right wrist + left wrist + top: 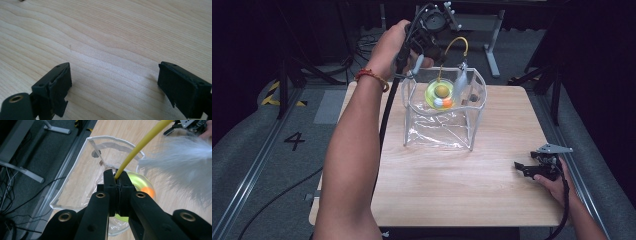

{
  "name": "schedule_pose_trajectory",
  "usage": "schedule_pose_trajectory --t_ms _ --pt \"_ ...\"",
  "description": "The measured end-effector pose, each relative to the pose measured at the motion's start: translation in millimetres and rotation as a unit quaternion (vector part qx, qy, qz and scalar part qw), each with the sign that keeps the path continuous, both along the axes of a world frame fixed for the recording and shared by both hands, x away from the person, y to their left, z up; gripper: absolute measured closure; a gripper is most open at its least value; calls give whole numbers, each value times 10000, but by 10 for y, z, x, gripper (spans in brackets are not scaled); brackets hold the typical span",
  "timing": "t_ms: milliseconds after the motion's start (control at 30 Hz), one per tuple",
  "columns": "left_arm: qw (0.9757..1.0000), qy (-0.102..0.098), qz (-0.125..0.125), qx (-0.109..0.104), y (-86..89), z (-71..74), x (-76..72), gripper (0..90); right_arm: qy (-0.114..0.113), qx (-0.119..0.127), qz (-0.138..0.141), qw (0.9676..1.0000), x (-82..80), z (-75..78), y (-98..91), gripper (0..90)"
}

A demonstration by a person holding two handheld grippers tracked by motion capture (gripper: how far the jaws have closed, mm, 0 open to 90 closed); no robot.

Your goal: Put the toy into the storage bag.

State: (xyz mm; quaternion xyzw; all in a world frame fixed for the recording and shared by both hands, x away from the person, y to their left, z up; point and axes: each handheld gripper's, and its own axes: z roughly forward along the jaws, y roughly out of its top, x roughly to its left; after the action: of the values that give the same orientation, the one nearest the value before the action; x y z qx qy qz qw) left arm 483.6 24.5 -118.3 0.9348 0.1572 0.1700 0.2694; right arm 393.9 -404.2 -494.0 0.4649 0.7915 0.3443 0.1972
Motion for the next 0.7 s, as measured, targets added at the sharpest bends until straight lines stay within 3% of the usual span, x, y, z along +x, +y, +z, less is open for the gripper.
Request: schedule_pose_trajectory --t_ms 233,533,700 --pt "9996 2 264 66 -73 -133 228 883 0 0 1 10000 0 0 0 122" --pt "9994 142 297 46 -162 -298 461 883 -1 -1 5 10000 1 0 -1 122" --pt "9985 168 435 282 -249 -490 573 883 -2 -6 7 10000 1 0 -1 122"
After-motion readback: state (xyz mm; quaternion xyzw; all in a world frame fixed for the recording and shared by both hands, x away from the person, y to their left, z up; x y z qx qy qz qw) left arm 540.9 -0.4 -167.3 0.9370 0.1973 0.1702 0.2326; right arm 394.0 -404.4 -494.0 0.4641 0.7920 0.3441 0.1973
